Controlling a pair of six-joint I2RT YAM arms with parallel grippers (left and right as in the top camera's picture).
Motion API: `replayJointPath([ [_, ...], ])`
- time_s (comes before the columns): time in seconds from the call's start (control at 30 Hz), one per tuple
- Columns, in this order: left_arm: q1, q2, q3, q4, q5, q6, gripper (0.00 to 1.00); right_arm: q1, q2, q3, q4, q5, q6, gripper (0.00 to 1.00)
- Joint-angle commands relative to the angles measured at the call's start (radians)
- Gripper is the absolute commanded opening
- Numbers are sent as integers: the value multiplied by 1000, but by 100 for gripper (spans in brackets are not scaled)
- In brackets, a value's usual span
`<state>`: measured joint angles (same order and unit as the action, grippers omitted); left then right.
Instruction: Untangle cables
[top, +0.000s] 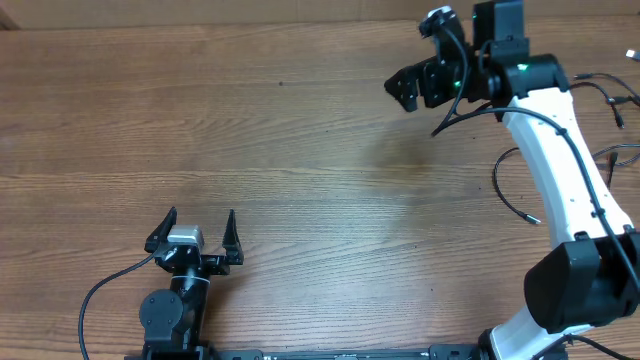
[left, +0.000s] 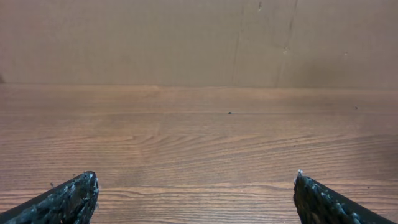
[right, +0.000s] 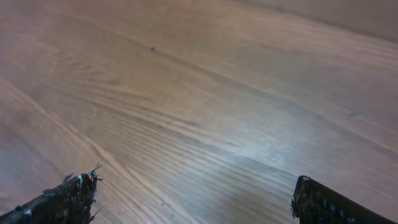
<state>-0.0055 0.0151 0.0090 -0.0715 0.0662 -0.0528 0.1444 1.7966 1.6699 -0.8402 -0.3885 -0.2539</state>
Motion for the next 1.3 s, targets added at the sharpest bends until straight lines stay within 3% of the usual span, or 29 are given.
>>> replayJointPath([
  [0.0,7,-11,-4,-3,-14,5,100,6,-43,-48,21,-5,80,100],
  [0.27,7,-11,-4,-3,-14,5,100,1,-214,-242,200,-57,90,100],
  [0.4,7,-11,-4,-3,-14,5,100,-7,-321,-485,452,-60,106,100],
  [0.63,7,-11,-4,-3,-14,5,100,-7,-481,-997,1204,-70,179,100],
  [0.83,7,-11,-4,-3,-14,5,99,-7,-580,-1289,1639,-68,179,100],
  [0.93,7,-11,-4,-3,-14,5,100,-7,-639,-1384,1716,-34,178,100],
  [1.27,7,-11,-4,-3,-14,5,100,-7,-887,-1611,1717,33,175,100],
])
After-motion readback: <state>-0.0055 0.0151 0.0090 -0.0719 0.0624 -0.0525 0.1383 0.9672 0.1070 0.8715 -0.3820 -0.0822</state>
